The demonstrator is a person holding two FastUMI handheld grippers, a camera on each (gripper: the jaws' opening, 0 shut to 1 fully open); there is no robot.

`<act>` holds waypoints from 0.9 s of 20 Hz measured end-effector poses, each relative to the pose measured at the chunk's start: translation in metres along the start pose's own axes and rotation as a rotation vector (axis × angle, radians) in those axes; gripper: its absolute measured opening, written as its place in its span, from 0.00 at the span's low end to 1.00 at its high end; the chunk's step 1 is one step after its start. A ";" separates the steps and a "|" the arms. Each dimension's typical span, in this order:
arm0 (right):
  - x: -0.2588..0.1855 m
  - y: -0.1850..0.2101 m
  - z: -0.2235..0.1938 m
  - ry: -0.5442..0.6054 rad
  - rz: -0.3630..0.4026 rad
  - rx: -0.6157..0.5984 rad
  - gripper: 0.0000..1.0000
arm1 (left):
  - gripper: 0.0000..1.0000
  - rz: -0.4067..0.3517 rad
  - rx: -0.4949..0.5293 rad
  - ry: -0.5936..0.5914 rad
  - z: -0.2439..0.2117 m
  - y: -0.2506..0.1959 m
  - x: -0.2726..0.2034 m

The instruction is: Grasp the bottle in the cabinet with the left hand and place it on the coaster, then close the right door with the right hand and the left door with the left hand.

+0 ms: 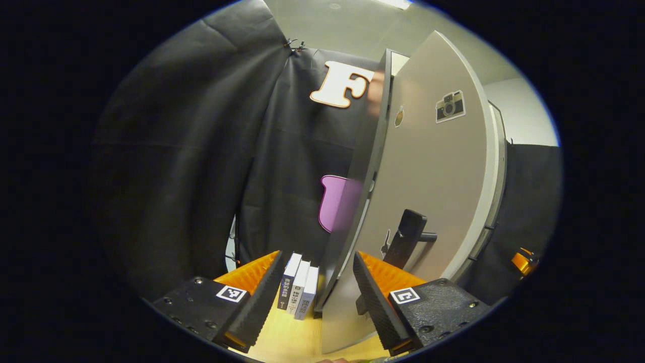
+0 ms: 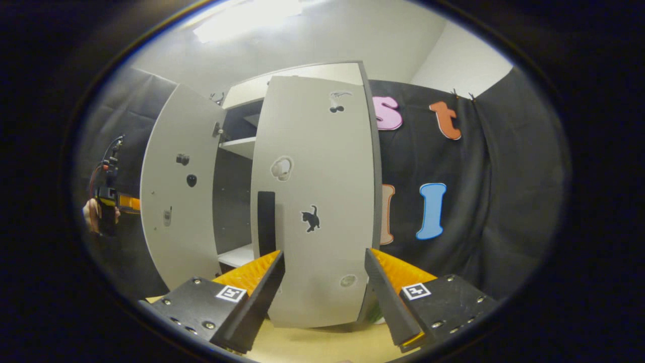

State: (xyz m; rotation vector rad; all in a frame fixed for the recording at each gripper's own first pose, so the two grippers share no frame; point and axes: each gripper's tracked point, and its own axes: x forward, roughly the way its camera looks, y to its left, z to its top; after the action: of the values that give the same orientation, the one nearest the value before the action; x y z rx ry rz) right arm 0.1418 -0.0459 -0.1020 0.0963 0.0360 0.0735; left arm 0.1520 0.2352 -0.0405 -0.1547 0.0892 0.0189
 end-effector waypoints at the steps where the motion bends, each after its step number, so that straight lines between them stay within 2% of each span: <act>1: -0.004 -0.001 0.000 -0.002 -0.008 0.004 0.96 | 0.82 0.010 0.041 -0.008 0.004 -0.003 -0.001; 2: -0.008 0.000 0.000 -0.003 -0.010 0.008 0.96 | 0.82 0.025 0.087 -0.011 0.006 -0.006 -0.003; 3: -0.011 0.002 0.000 -0.003 -0.006 0.012 0.94 | 0.88 0.036 0.136 -0.009 0.006 -0.010 -0.004; 5: -0.019 0.002 0.002 -0.005 -0.007 0.009 0.94 | 0.88 0.044 0.196 -0.012 0.009 -0.019 -0.004; 9: -0.030 0.005 0.010 -0.015 0.004 0.015 0.94 | 0.88 -0.024 0.109 -0.002 -0.003 -0.048 -0.007; 15: -0.050 0.002 0.025 -0.022 0.001 0.031 0.94 | 0.88 0.018 0.168 -0.015 -0.002 -0.057 -0.008; 18: -0.064 -0.007 0.027 -0.013 -0.047 0.037 0.96 | 0.88 0.012 0.152 0.016 -0.007 -0.063 -0.007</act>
State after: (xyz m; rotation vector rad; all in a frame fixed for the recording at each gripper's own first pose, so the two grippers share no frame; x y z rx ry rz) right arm 0.0797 -0.0600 -0.0740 0.1327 0.0271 0.0257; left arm 0.1463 0.1718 -0.0373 -0.0028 0.1070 0.0225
